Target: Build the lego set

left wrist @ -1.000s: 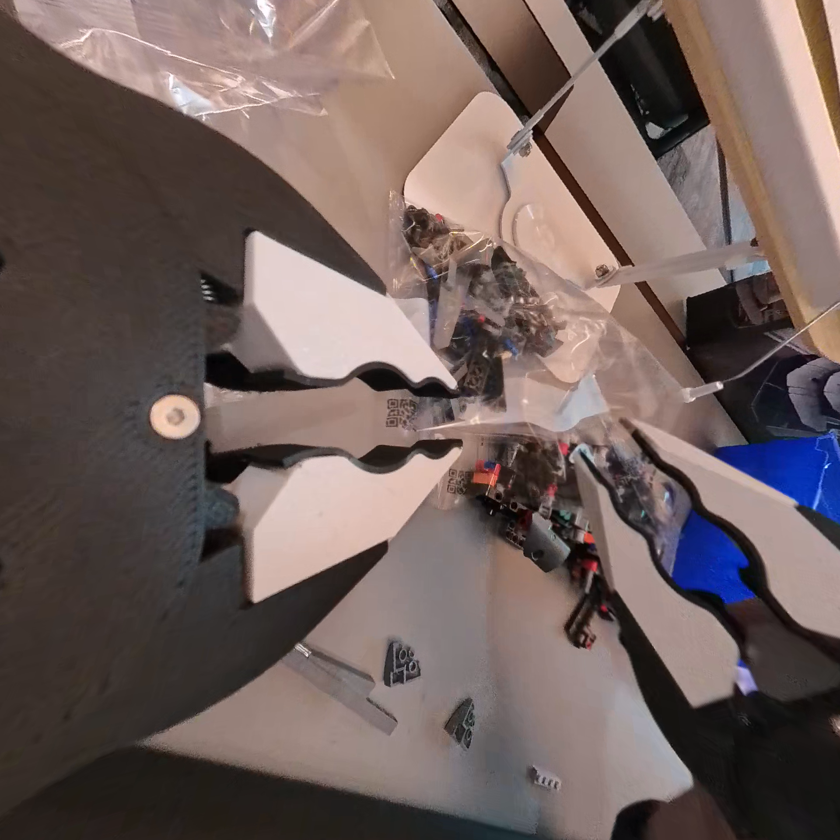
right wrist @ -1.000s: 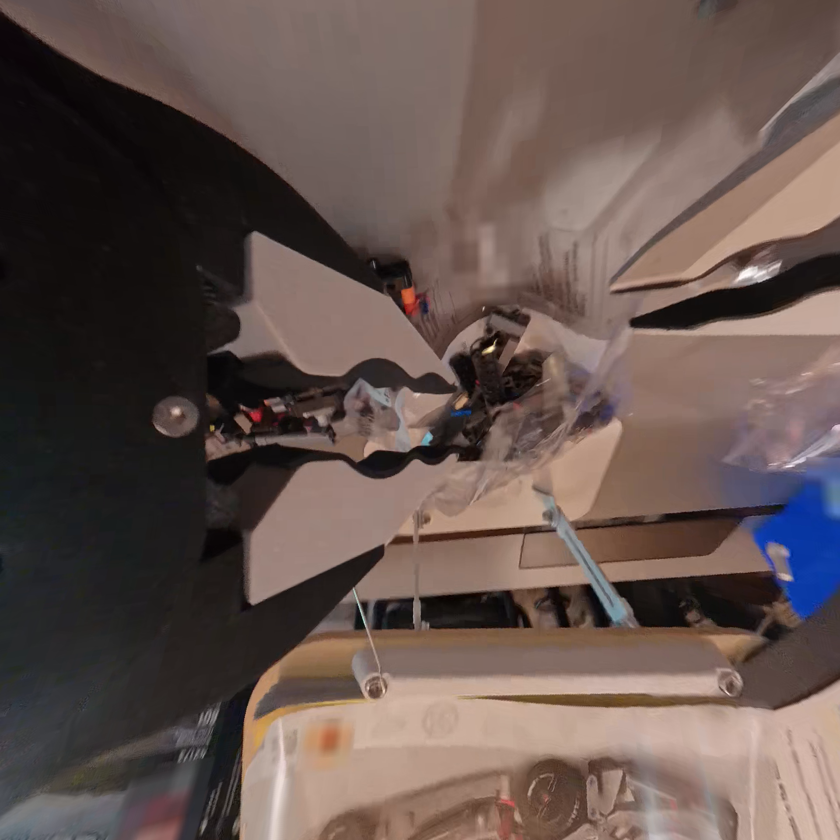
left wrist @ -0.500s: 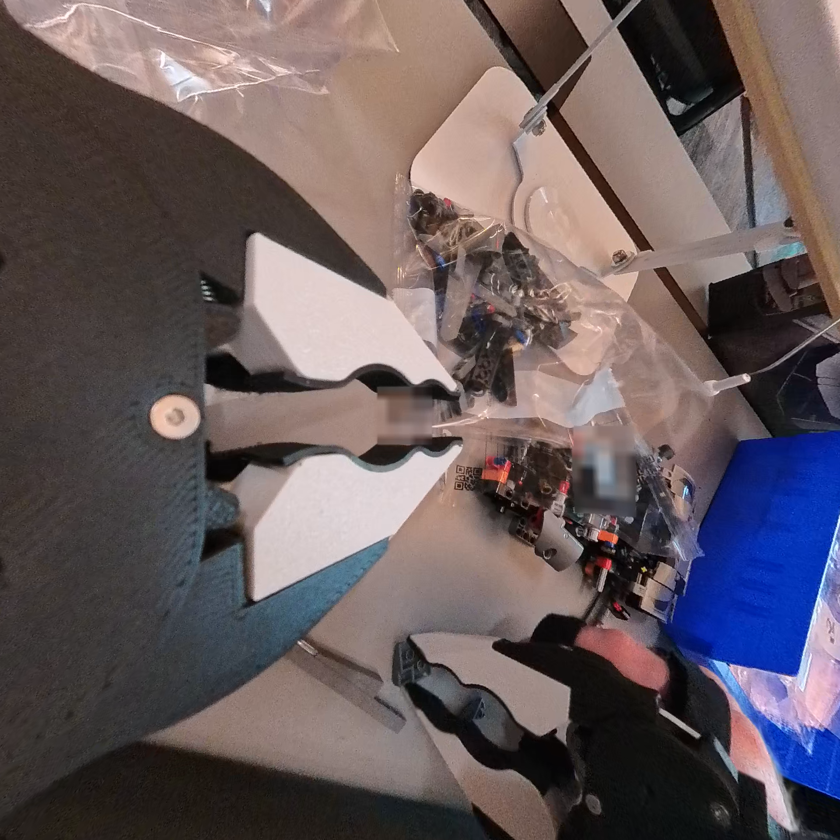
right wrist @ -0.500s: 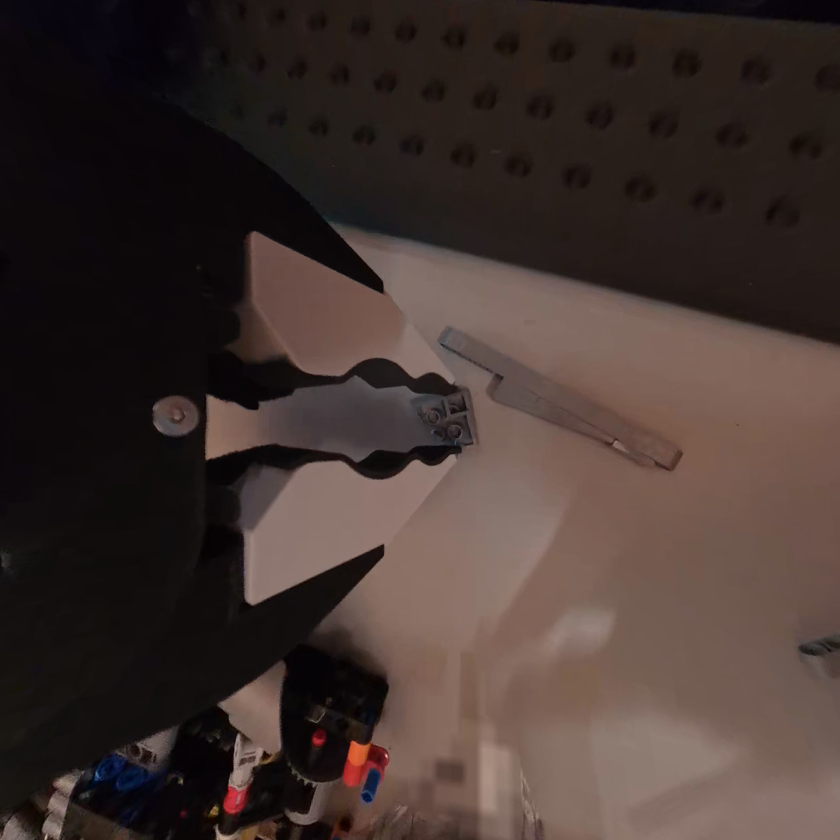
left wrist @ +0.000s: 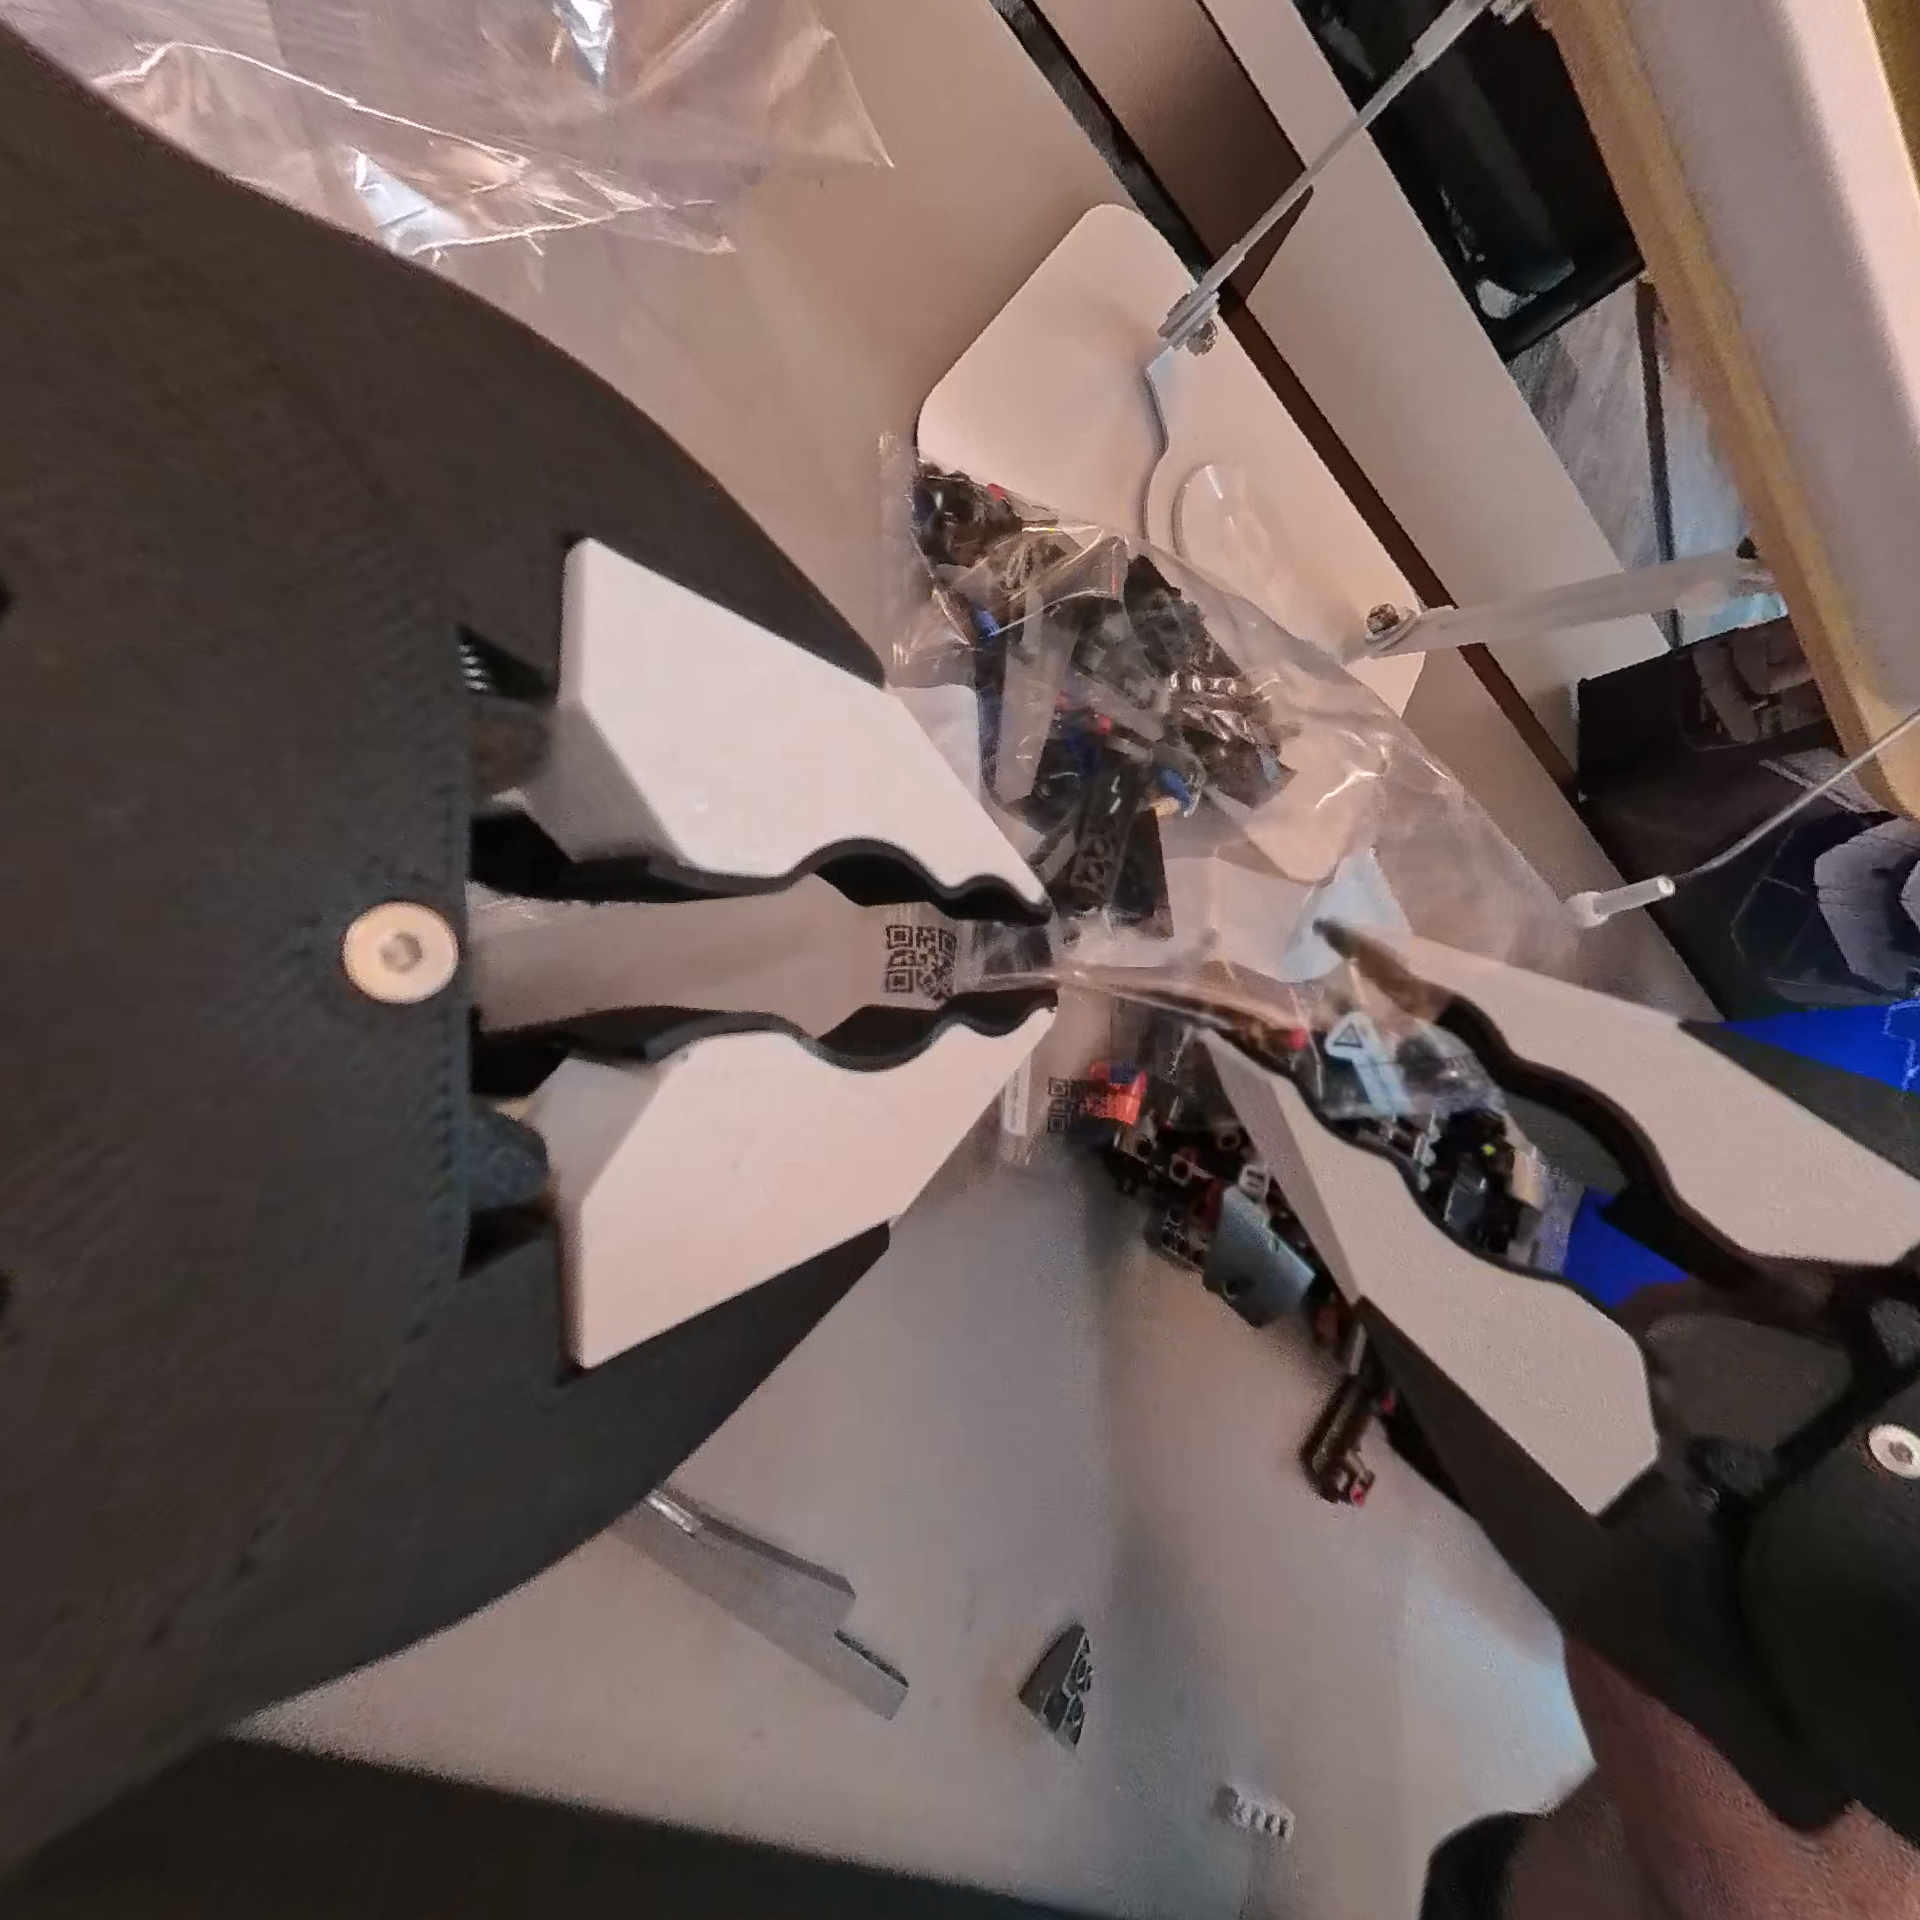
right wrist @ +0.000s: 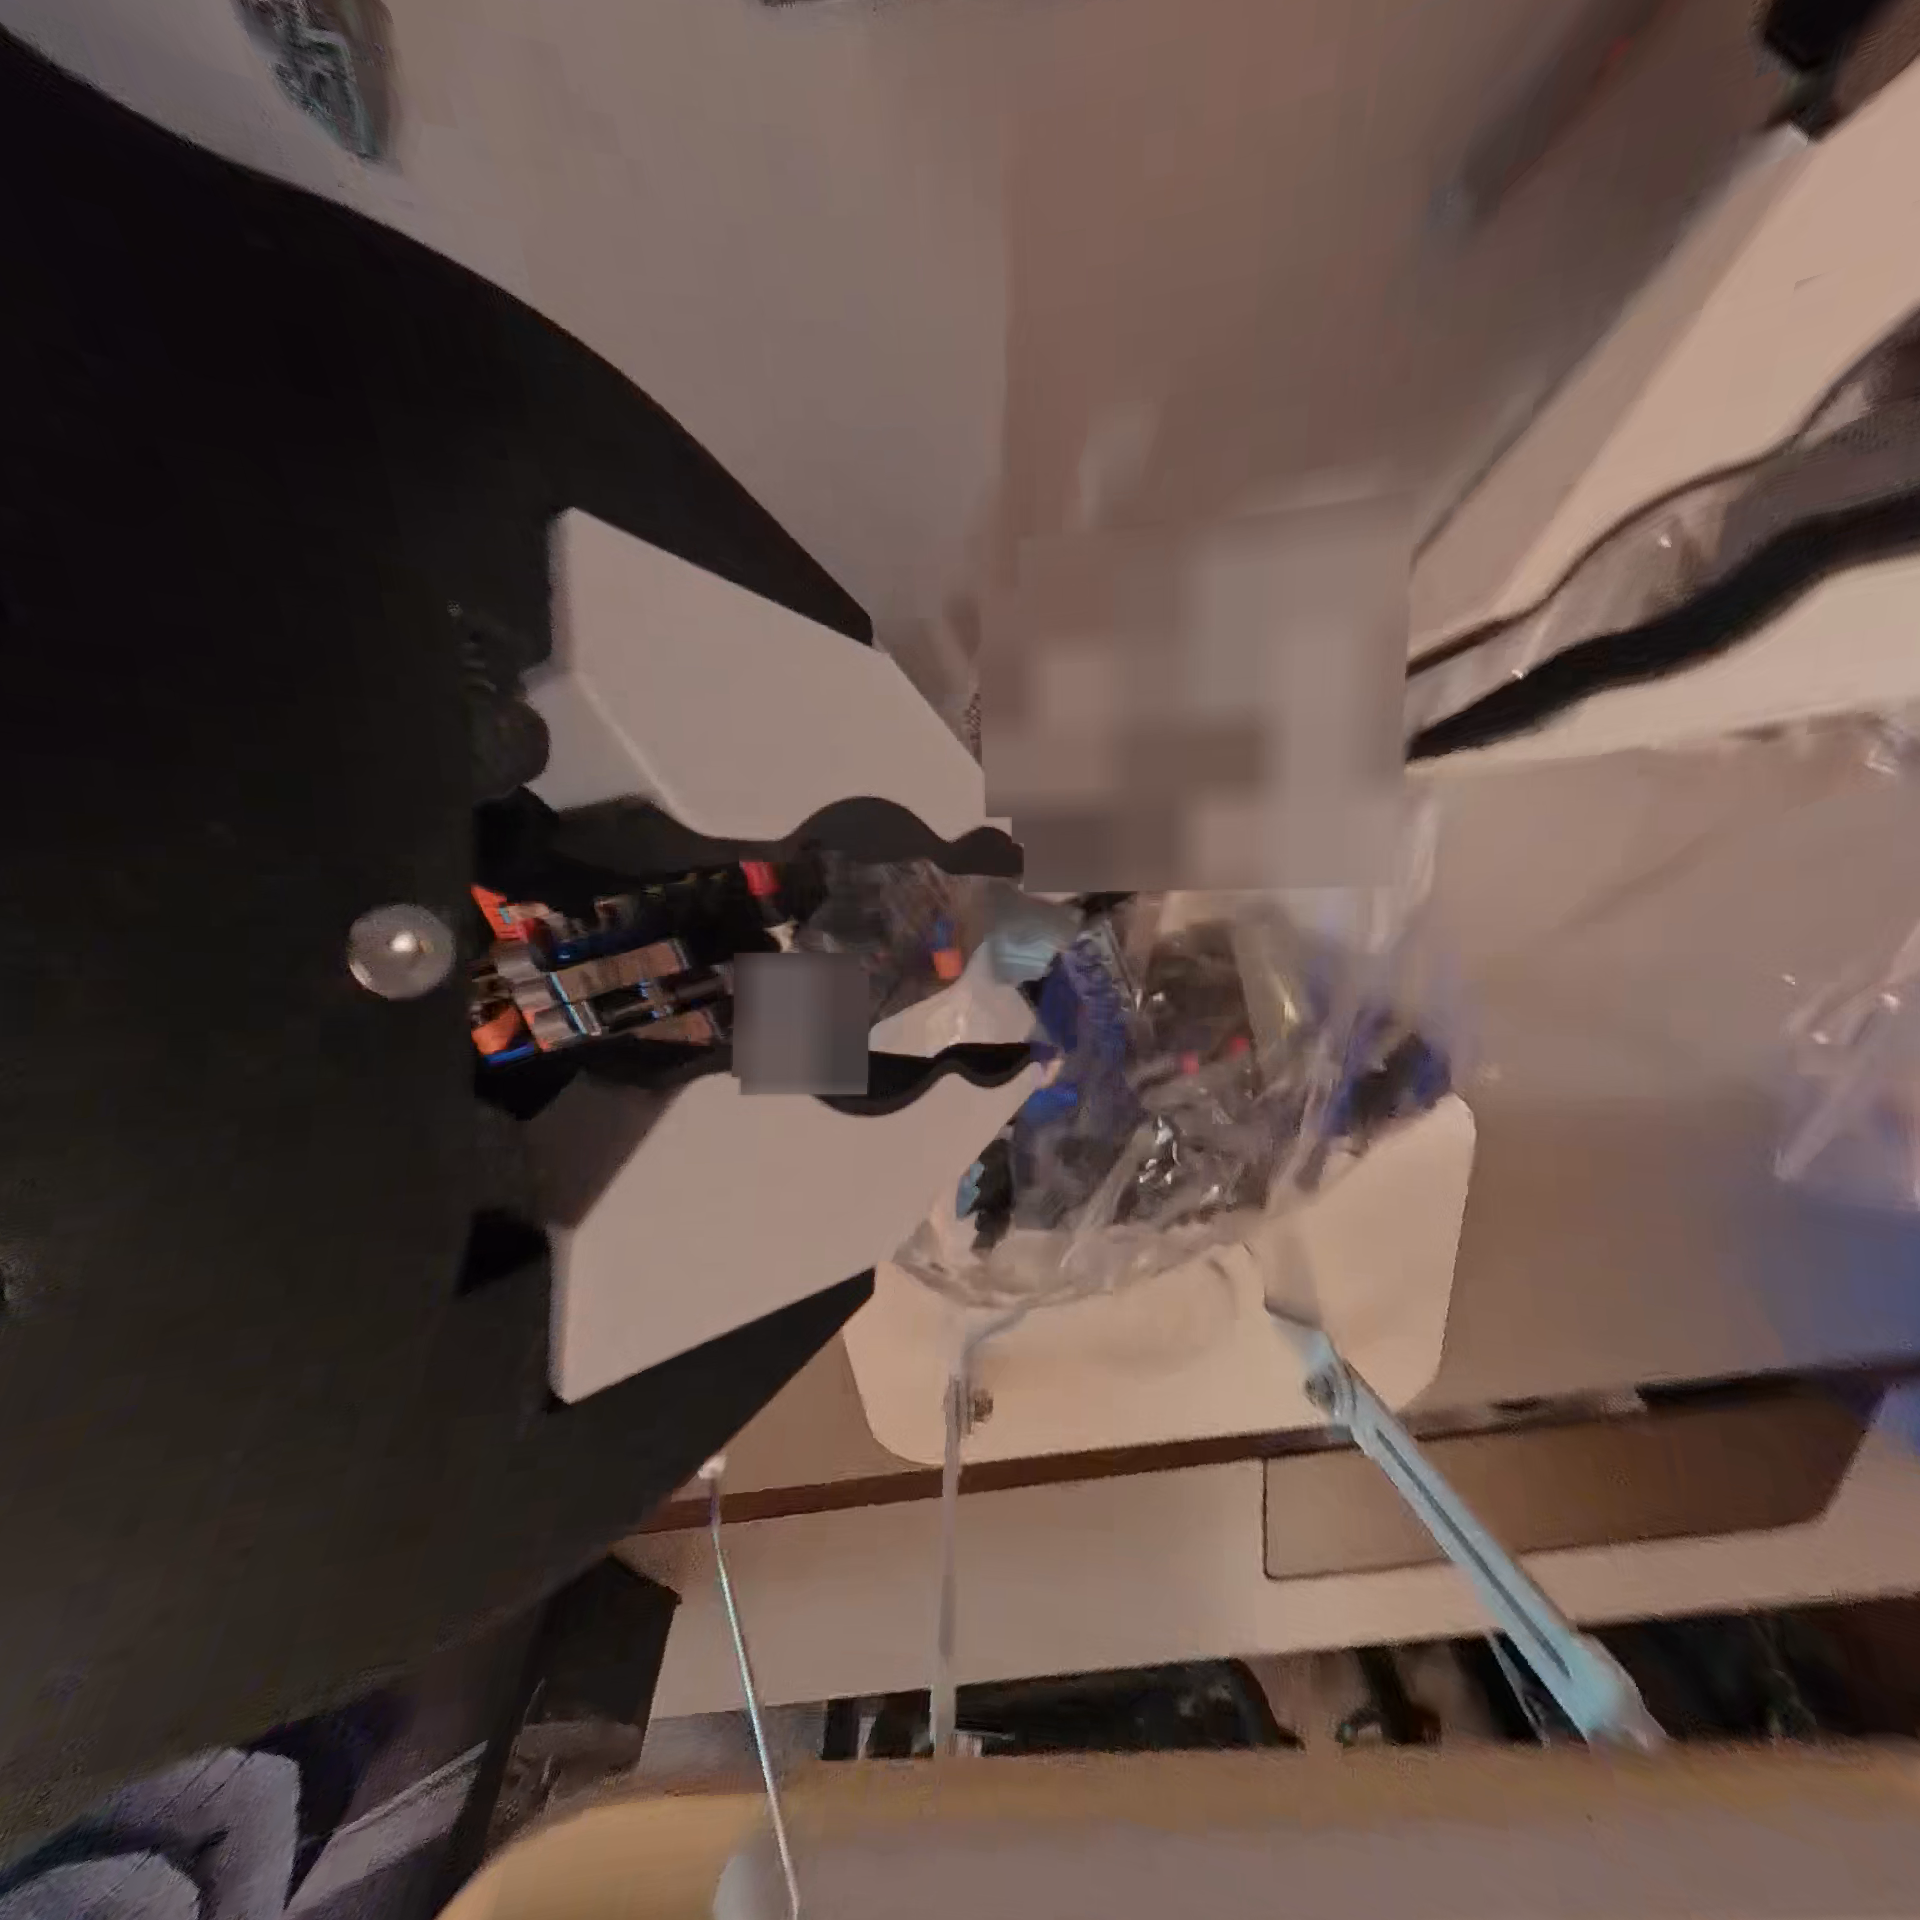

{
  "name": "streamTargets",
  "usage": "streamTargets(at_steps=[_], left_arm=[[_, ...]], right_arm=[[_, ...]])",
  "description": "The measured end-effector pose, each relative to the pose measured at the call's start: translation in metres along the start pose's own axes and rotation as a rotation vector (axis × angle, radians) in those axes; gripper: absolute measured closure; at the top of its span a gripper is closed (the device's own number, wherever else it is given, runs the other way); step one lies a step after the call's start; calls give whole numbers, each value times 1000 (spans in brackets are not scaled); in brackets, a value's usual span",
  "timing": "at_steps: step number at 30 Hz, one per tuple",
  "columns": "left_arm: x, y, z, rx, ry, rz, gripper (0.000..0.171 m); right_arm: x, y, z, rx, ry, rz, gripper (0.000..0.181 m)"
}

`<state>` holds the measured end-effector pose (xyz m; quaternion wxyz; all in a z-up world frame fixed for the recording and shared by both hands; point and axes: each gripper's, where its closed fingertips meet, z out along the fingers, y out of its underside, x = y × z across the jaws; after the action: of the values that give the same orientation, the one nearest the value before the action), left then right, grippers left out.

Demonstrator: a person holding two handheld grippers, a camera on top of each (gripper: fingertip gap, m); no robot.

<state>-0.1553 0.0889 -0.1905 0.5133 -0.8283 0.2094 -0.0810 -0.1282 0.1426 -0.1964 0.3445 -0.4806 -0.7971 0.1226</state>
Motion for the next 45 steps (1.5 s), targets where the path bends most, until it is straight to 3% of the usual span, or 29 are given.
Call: streamTargets(at_steps=[4, 7, 11, 15, 17, 19, 24, 29, 32, 34, 35, 36, 40, 42, 45], left_arm=[[0, 0, 0, -2, 0, 6, 162], [0, -2, -1, 11, 4, -1, 162], [0, -2, -1, 11, 13, -6, 162], [3, 0, 2, -3, 23, -1, 161], [3, 0, 3, -6, 24, -1, 161], [3, 1, 4, -7, 24, -4, 161], [3, 1, 5, -7, 22, -9, 161], [2, 1, 5, 1, 25, -10, 161], [1, 0, 4, 8, 20, -8, 161], [1, -1, 2, 15, 18, -7, 161], [1, -1, 2, 17, 19, -8, 162], [1, -1, 2, 16, 20, -8, 162], [2, -1, 2, 15, 27, -1, 162], [4, -1, 3, 8, 32, 4, 161], [5, 0, 4, 2, 41, -2, 161]], right_arm=[[3, 3, -25, 21, 61, -63, 165], [-42, 13, -53, 10, -192, -11, 162], [-121, 63, -77, -135, -468, -22, 153], [-163, 110, -76, -284, -544, 9, 144], [-173, 113, -73, -271, -563, 34, 143], [-171, 112, -69, -247, -534, 37, 156], [-159, 99, -67, -214, -489, -10, 157], [-92, 16, -54, 14, -314, -34, 157], [-41, -13, -30, 41, -215, 34, 157], [-14, -10, -8, -8, -138, 66, 151], [-7, -6, 1, -36, -117, 83, 135], [1, -3, 4, -53, -81, 103, 133], [-4, -7, -35, 47, -55, 100, 142], [-27, 15, -66, -7, -139, 72, 142], [-78, 88, -105, -211, -302, 41, 151]])
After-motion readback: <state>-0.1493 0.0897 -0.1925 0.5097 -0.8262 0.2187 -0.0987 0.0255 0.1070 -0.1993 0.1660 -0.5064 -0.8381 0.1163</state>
